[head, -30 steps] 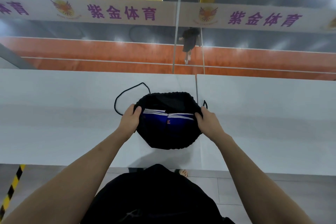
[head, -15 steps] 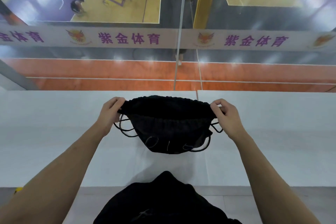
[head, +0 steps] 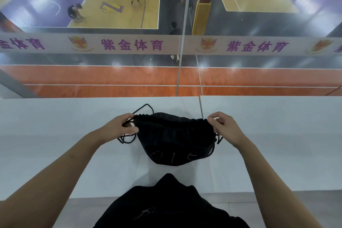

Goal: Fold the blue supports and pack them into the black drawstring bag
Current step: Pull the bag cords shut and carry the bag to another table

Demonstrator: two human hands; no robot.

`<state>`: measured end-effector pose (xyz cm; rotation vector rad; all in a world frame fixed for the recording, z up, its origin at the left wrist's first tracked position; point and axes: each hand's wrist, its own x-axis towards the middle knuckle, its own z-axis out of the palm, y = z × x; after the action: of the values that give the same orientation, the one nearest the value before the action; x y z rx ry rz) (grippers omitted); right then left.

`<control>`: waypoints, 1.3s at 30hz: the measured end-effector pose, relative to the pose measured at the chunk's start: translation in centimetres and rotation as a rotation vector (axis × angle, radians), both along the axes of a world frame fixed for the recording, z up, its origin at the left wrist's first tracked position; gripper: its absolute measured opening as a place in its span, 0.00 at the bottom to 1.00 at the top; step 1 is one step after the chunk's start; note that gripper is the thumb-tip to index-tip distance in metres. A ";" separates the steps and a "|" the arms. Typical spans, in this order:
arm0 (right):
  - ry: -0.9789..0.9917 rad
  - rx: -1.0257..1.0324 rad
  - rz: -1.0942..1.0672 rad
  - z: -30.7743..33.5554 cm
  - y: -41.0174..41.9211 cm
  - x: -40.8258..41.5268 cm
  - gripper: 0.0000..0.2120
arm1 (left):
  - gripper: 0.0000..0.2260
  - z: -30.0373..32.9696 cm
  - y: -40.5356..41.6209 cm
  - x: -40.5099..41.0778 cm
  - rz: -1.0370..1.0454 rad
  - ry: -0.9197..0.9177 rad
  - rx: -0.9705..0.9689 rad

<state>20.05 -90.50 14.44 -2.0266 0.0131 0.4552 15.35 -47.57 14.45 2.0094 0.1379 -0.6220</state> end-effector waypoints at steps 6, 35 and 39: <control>-0.020 -0.074 0.131 -0.3 -0.2 0.5 0.08 | 0.05 -0.4 0.4 1.1 0.047 -0.238 0.243; -0.223 -0.328 0.020 -0.6 2.0 2.0 0.09 | 0.12 -0.6 -0.5 2.6 0.355 -0.268 0.255; -0.251 -0.381 -0.193 -1.5 -1.2 2.1 0.10 | 0.13 -1.0 3.9 1.7 0.566 -0.291 0.303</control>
<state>22.16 -91.70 12.90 -2.4164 0.1503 0.0762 17.08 -43.69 13.40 2.1859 0.6283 0.0564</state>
